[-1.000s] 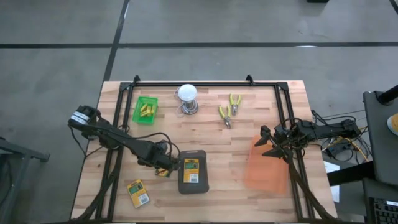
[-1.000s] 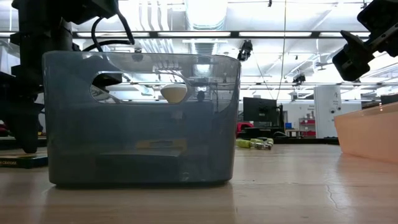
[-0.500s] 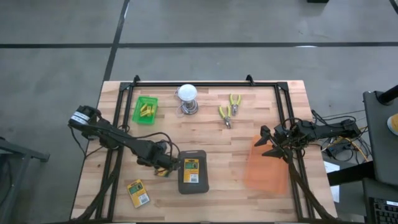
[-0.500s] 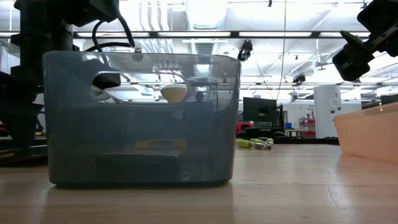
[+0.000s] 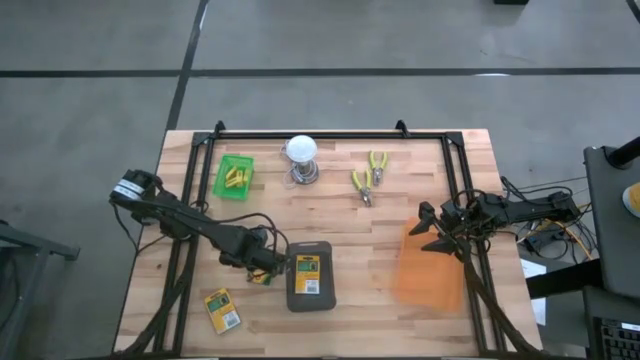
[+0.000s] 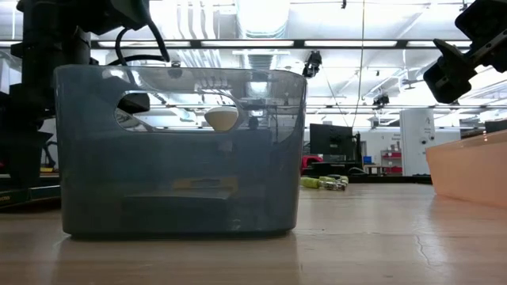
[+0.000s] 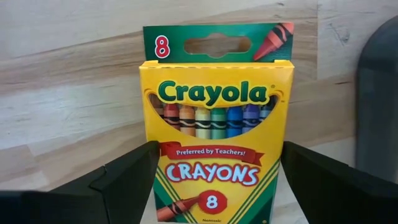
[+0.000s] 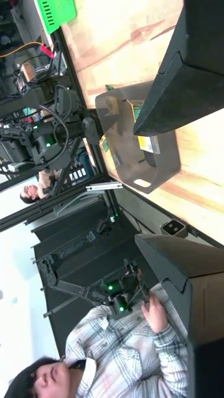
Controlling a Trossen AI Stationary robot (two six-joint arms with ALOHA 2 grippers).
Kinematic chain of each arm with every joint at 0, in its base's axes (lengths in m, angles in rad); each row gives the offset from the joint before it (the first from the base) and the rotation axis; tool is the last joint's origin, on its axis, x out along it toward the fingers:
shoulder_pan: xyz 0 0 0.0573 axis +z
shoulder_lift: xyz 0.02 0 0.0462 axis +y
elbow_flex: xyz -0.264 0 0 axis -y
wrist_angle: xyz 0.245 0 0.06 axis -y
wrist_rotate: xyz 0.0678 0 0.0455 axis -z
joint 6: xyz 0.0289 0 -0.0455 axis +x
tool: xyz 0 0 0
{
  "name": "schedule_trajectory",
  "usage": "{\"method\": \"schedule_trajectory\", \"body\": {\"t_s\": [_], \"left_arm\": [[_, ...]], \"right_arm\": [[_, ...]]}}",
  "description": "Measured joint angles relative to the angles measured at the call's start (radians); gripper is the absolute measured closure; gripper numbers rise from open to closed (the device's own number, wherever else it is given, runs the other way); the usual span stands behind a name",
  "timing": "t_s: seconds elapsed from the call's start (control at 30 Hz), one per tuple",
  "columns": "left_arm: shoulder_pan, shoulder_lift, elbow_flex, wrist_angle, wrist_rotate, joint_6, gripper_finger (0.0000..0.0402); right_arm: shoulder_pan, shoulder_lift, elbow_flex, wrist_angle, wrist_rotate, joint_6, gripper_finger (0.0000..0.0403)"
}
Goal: Pick & Place School Supplies
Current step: Put the yellow crayon box into the black bin
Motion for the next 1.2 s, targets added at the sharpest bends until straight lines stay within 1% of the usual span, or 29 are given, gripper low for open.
{"method": "schedule_trajectory", "body": {"t_s": [0.33, 0.73, 0.9, 1.2], "left_arm": [[0.0, 0.0, 0.0, -0.018, 0.007, 0.007, 0.006], [-0.002, 0.0, 0.0, -0.034, 0.012, 0.001, 0.006], [-0.002, 0.0, -0.001, -0.041, 0.011, -0.047, 0.006], [-0.002, 0.0, 0.006, -0.045, 0.013, -0.049, 0.0056]], "right_arm": [[0.0, 0.0, 0.0, 0.0, 0.0, 0.0, 0.0143], [0.0, 0.0, 0.0, 0.0, 0.0, 0.0, 0.0136], [0.0, 0.0, 0.0, 0.0, 0.0, 0.0, 0.0142], [0.0, 0.001, 0.0, 0.0, 0.0, 0.0, 0.0141]]}}
